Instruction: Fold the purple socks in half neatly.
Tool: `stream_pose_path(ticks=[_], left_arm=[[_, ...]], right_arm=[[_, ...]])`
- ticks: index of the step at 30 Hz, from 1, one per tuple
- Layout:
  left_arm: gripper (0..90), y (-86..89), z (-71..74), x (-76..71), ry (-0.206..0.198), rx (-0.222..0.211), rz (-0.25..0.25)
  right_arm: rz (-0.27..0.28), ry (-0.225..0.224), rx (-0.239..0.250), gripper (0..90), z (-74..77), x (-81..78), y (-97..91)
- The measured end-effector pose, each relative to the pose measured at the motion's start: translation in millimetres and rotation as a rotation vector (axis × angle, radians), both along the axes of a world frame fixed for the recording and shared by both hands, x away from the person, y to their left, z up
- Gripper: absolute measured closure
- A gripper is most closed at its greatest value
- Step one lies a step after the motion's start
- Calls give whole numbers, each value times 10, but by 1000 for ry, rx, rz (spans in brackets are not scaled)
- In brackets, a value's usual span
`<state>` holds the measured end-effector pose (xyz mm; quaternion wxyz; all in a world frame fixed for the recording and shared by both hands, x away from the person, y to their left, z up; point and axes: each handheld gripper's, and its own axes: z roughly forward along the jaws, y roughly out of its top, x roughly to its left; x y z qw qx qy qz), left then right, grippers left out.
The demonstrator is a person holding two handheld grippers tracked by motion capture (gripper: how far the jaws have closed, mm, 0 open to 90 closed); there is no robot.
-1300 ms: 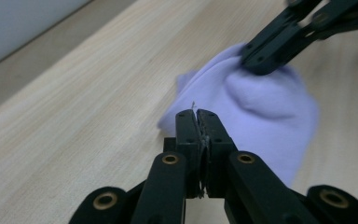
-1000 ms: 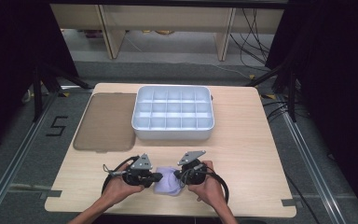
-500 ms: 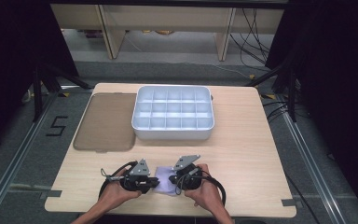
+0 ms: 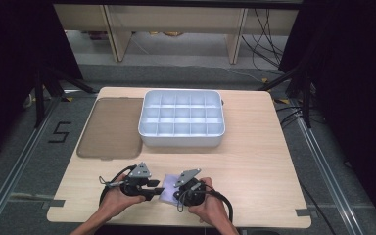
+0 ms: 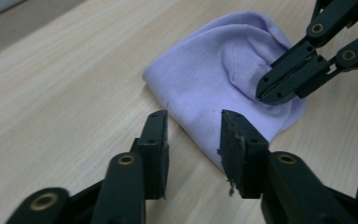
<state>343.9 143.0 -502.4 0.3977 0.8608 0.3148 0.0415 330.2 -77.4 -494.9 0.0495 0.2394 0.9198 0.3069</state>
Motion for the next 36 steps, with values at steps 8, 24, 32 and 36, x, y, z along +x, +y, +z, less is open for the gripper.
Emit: stream_pose_path(ticks=[8,24,32,36], left_arm=[[566,-30,-67,-33,72,4,2],[850,-42,-46,-73,12,-31,-1],[850,-91,24,-116,-45,-8,-46],[852,-90,47,-119,-58,21,-56]], right_arm=[[-3,3,3,891,-7,-41,47],[36,-5,40,898,-65,-77,187],[-52,-103,52,900,86,178,53],[-98,-82,13,900,-18,345,3]])
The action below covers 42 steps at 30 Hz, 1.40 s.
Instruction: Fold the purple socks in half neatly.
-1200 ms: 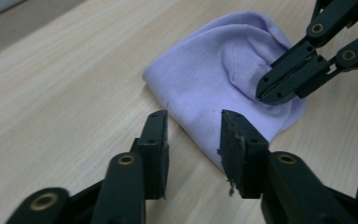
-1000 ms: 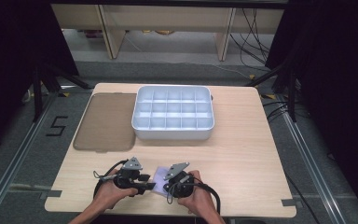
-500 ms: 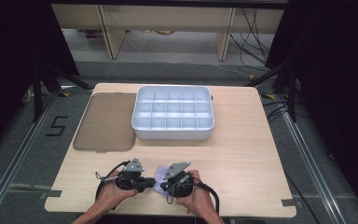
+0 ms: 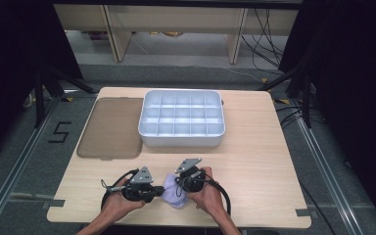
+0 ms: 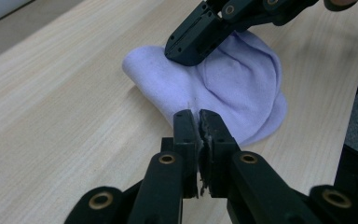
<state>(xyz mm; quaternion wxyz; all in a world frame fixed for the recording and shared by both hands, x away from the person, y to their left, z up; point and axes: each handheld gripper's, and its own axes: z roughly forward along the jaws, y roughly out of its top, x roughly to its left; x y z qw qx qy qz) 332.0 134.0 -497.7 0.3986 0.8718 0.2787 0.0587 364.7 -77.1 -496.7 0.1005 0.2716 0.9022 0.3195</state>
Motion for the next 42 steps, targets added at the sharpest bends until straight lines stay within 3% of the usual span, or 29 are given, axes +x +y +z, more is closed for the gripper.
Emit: stream_pose_path(ticks=[1,3,5,7,8,9,10,11,12,14,17,21,22,25,26,28,29,31,35,36,38,39,42], left_arm=[[852,-9,2,-2,-1,-18,-1],[852,-8,0,1,-7,-18,-3],[852,-4,3,-11,-11,-17,3],[851,13,17,-8,-17,1,-4],[851,16,27,-6,-23,-1,-18],[851,-4,22,-21,-19,-31,3],[851,1,33,-24,-21,-26,0],[851,0,39,-32,-15,-27,9],[851,3,43,-33,-22,-22,8],[851,2,49,-33,-31,-28,-5],[850,-3,73,-48,-33,-24,0],[851,-50,138,-102,-58,-46,-18],[851,-61,159,-108,-69,-47,-30],[852,-119,189,-141,-75,-64,-34],[852,-150,190,-152,-74,-75,-42],[852,-191,190,-161,-78,-71,-55],[852,-210,183,-168,-75,-72,-57],[852,-269,161,-175,-74,-71,-79],[852,-394,100,-195,-70,-46,-118],[852,-418,67,-192,-66,-24,-137],[852,-445,14,-186,-65,-19,-159],[852,-457,-25,-193,-42,-14,-148],[851,-454,-31,-168,-51,-3,-169]], right_arm=[[5,11,1,900,19,-7,-4],[-10,-20,10,900,67,-16,-18],[-12,-43,16,900,132,-17,-82],[-21,-35,17,898,143,-24,-141],[-17,-36,35,897,135,-25,-185],[-35,-41,52,897,151,-51,-213],[-27,-56,62,897,173,-70,-242],[-54,-35,76,896,242,-155,-286],[-28,-31,74,894,295,-215,-332],[-32,-35,79,893,293,-307,-365],[-11,21,64,893,178,-393,-396],[0,69,21,894,18,-346,-347],[8,77,30,894,5,-324,-340],[-1,61,30,893,1,-316,-304],[5,74,19,893,10,-323,-302],[-9,57,17,893,-12,-330,-281],[-2,89,15,893,4,-345,-277],[-1,57,17,892,-20,-330,-261],[18,69,15,892,-13,-317,-262],[-18,90,18,892,-13,-341,-253],[-6,73,27,888,19,-317,-299],[-25,80,34,888,44,-320,-318],[-46,30,96,889,181,-273,-425]])
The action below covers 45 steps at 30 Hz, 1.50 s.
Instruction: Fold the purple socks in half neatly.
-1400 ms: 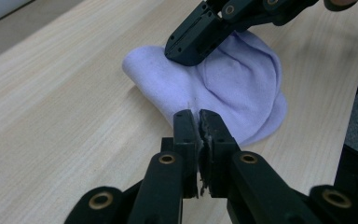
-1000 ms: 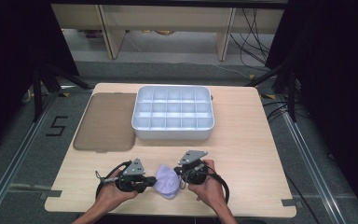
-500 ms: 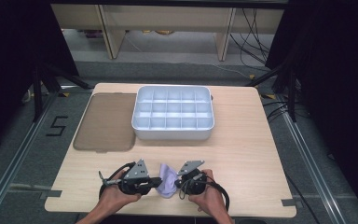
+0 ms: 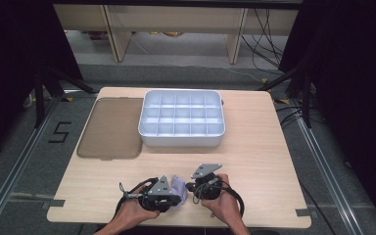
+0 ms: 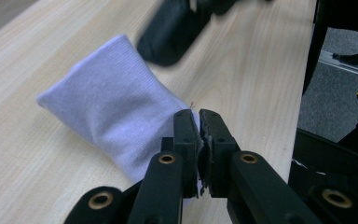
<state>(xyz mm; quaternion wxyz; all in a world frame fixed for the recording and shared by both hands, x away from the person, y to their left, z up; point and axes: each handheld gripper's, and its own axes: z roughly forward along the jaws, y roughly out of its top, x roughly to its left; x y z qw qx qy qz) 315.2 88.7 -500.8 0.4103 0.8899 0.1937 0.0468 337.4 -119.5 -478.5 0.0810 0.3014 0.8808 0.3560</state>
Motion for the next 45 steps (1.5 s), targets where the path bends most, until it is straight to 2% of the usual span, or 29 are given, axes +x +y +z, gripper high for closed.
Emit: stream_pose_path(ticks=[3,6,9,11,13,14,16,17,18,19,20,21,23,24,25,27,28,29,30,33,35,36,38,39,40,41,42,43,45], left_arm=[[849,-6,-4,-3,9,-12,7],[846,-5,3,-14,14,4,21],[844,-5,-7,-13,10,-17,12],[836,12,-8,-29,28,-28,29],[830,60,27,-16,49,-73,29],[829,93,59,-10,55,-80,38],[829,185,149,12,50,-131,52],[831,223,183,20,40,-137,61],[833,248,202,18,45,-152,76],[834,250,194,10,63,-167,81],[836,234,170,4,59,-167,78],[838,211,129,-19,64,-137,75],[839,162,26,-47,39,-56,48],[842,150,-18,-49,27,-37,40],[845,154,-47,-46,34,-30,42],[853,179,-40,-34,41,-23,59],[853,194,-33,-25,21,-11,62],[853,223,-35,-8,18,-4,76],[850,250,-39,23,8,-11,72],[842,332,-45,79,20,-9,119],[842,347,-67,106,29,-20,133],[842,353,-66,116,15,-10,122],[842,345,-62,106,7,-4,121],[842,334,-67,89,18,-10,130],[840,331,-70,89,21,-7,127],[837,334,-76,104,6,12,101],[833,321,-103,87,24,15,117],[832,321,-115,94,19,31,92],[829,290,-140,78,35,20,98]], right_arm=[[-2,-54,49,889,135,-4,14],[57,-73,63,889,237,10,130],[61,-47,52,889,152,61,243],[66,-17,-8,889,5,137,244],[27,56,-24,891,-84,137,220],[37,24,-24,891,-101,163,204],[24,44,-28,891,-88,140,212],[32,19,-27,892,-104,141,211],[23,37,-22,892,-107,128,214],[37,33,-33,892,-101,148,196],[39,17,-35,892,-111,166,190],[35,20,-34,892,-111,161,190],[7,31,-28,893,-114,134,212],[23,28,-38,892,-102,137,204],[12,25,-28,893,-115,127,214],[32,30,-36,893,-100,118,208],[30,14,-32,894,-112,118,212],[31,29,-44,894,-96,109,209],[37,27,-46,894,-95,98,206],[37,2,-65,894,-96,28,219],[63,1,-74,892,-91,-37,233],[72,13,-85,890,-78,-54,230],[72,10,-70,870,-80,-50,219],[63,11,-61,849,-78,-50,212],[50,12,-56,783,-58,-41,188],[31,11,-35,740,-50,-32,180],[22,18,-31,702,-22,-18,160],[-17,11,-26,652,-5,-13,148],[-49,18,-27,576,11,29,116]])
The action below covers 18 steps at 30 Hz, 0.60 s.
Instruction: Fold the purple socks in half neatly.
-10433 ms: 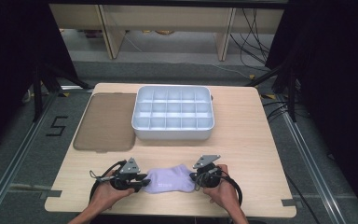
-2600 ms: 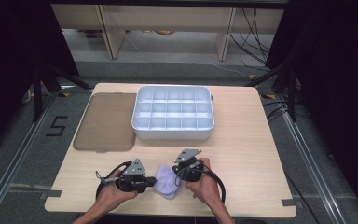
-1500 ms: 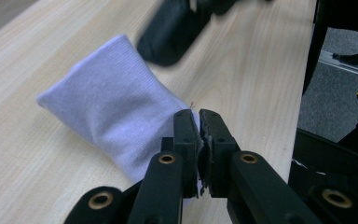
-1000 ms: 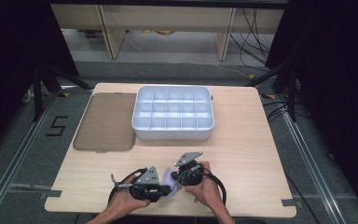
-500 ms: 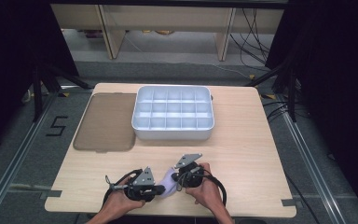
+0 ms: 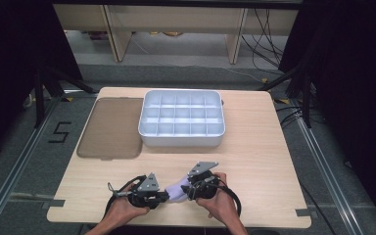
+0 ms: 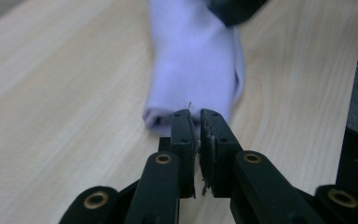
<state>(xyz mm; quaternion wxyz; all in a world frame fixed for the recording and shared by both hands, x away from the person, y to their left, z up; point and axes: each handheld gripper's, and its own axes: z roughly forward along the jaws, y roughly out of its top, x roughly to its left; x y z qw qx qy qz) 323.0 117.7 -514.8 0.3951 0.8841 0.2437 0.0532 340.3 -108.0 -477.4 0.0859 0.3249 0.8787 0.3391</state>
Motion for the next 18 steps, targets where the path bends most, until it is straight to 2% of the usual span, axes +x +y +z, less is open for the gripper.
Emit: stream_pose_path(ticks=[1,2,3,5,6,8,9,10,12,14,15,17,18], left_arm=[[821,-1,8,5,-7,14,2],[820,-14,15,-2,-5,-9,8],[819,-7,27,7,-8,1,8],[816,4,57,10,-17,-14,-7],[815,11,72,3,-12,-24,7],[814,42,140,-7,-18,-42,17],[815,55,169,-5,-24,-45,19],[815,69,210,-14,-29,-67,25],[818,87,274,-14,-46,-82,21],[819,62,310,-23,-50,-86,32],[820,49,311,-11,-62,-83,14],[826,-4,295,0,-57,-76,10],[829,-44,276,10,-49,-73,12]], right_arm=[[-9,23,1,561,-3,29,-11],[-9,15,-1,549,-21,54,-15],[-19,30,8,530,-40,77,-7],[-23,39,-1,530,-58,129,-12],[-30,46,-1,543,-54,132,-13],[-15,17,0,558,-70,134,-10],[-26,39,4,560,-58,117,-2],[-15,38,12,560,-58,121,-9],[-4,41,3,562,-49,122,-21],[-9,41,5,560,-53,123,-14],[-10,51,10,559,-41,117,-12],[-16,58,8,555,-26,106,-11],[-12,40,4,554,-23,104,-14]])
